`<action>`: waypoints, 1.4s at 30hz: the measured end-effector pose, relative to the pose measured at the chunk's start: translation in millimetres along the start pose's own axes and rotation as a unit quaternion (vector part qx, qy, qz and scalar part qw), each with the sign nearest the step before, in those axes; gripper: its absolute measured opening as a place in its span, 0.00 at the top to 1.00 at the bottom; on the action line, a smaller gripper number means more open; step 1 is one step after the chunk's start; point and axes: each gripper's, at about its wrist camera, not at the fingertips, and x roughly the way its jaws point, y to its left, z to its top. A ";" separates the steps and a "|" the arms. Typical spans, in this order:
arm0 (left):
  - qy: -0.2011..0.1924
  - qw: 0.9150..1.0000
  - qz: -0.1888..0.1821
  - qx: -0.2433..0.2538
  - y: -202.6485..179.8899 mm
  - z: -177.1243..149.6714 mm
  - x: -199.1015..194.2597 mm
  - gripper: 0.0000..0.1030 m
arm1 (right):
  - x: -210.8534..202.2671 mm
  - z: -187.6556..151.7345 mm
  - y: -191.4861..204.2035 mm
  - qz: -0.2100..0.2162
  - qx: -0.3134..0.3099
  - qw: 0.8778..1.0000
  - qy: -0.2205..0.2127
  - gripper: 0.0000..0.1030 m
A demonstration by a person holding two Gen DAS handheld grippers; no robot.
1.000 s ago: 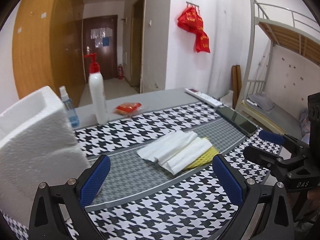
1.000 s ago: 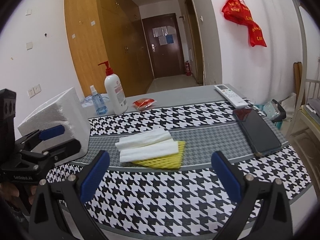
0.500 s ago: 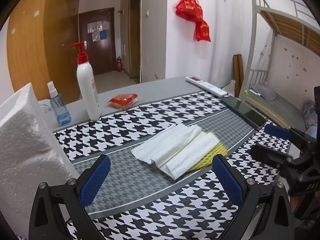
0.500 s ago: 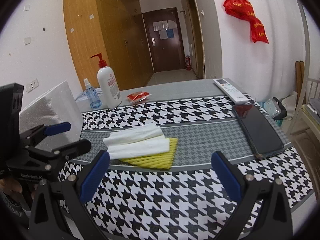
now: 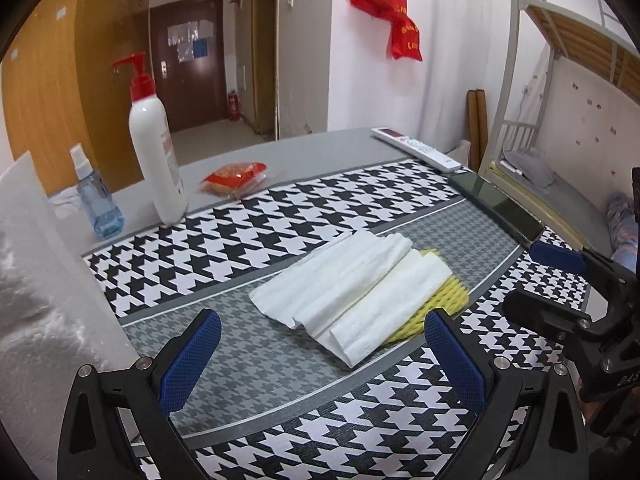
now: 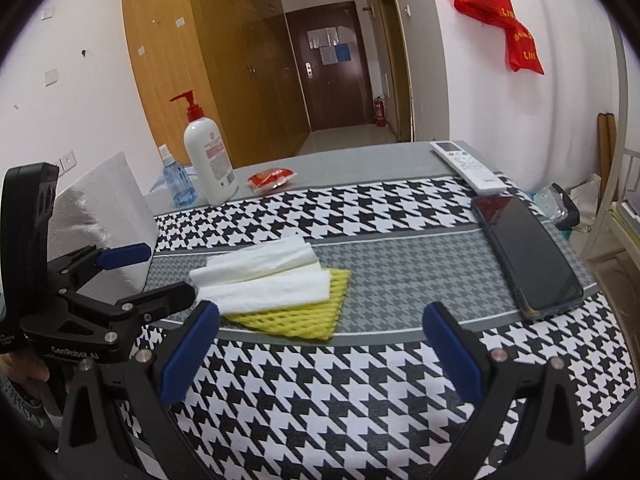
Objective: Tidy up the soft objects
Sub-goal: 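Lower the left gripper onto the folded white tissues and close on them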
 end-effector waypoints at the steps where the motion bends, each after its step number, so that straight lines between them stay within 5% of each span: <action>1: 0.006 1.000 0.000 -0.002 0.9 0.8 2.7 0.01 | 1.5 -0.1 -1.0 0.000 0.001 1.000 0.003 0.00; 14: 0.035 0.999 -0.010 0.010 0.3 8.3 31.0 0.02 | 11.7 3.8 -4.5 0.000 0.007 1.000 0.021 0.00; 29: 0.036 0.999 -0.029 0.023 -2.7 9.5 47.4 0.20 | 16.6 3.2 -6.9 -0.012 0.011 0.999 0.040 0.00; 34: 0.052 0.998 -0.036 0.022 -5.4 8.4 52.7 0.45 | 19.4 2.6 -3.0 -0.015 0.005 0.999 0.046 0.00; 42: 0.054 0.997 -0.040 0.031 -12.4 6.9 57.0 0.67 | 21.8 2.2 -4.3 -0.010 0.011 0.998 0.053 0.00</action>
